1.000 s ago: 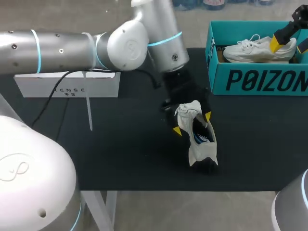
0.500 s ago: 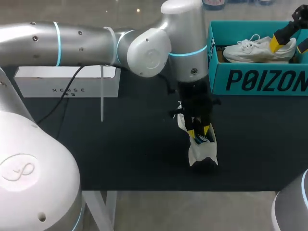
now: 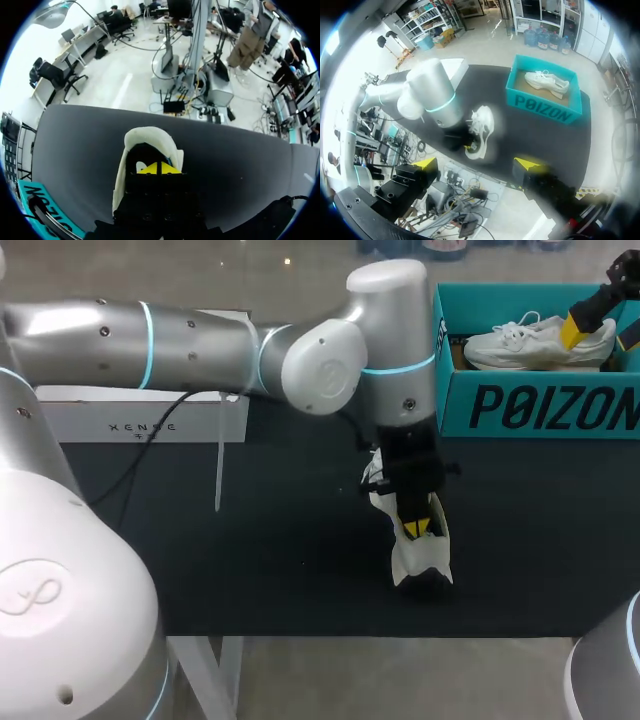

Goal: Take the shoe out of the shoebox, open the shoe tongue, remove and reinsert the insole, then place the shoe into the shoebox

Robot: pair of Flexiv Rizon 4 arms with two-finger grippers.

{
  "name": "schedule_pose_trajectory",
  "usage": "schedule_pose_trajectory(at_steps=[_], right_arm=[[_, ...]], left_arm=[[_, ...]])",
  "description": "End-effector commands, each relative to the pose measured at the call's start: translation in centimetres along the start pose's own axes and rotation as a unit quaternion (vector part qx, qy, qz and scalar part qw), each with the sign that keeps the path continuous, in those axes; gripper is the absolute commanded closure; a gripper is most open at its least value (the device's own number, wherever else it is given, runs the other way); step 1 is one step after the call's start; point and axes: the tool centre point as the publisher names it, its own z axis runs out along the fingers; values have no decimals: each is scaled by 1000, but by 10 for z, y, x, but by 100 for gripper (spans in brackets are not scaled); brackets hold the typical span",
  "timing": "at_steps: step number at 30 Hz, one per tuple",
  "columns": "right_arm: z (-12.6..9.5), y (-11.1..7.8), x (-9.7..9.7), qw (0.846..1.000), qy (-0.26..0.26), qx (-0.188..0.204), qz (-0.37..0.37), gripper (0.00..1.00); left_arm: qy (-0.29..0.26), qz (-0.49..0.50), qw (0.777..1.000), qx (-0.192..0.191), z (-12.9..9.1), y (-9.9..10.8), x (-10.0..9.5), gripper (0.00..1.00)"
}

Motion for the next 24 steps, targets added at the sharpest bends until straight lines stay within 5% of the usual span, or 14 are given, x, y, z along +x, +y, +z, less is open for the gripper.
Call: schedule_pose_trajectory(at_steps=[1, 16, 24], right_arm=[[0, 3, 0, 1000, 0, 3, 1, 0], [0, 3, 0, 1000, 0, 3, 1, 0], [0, 3, 0, 1000, 0, 3, 1, 0]], left_arm=[[2, -1, 1000, 4, 10, 6, -4, 100], [5, -1, 1000, -24, -16, -6, -4, 100], [18, 4, 1000, -16, -4, -7, -4, 100]])
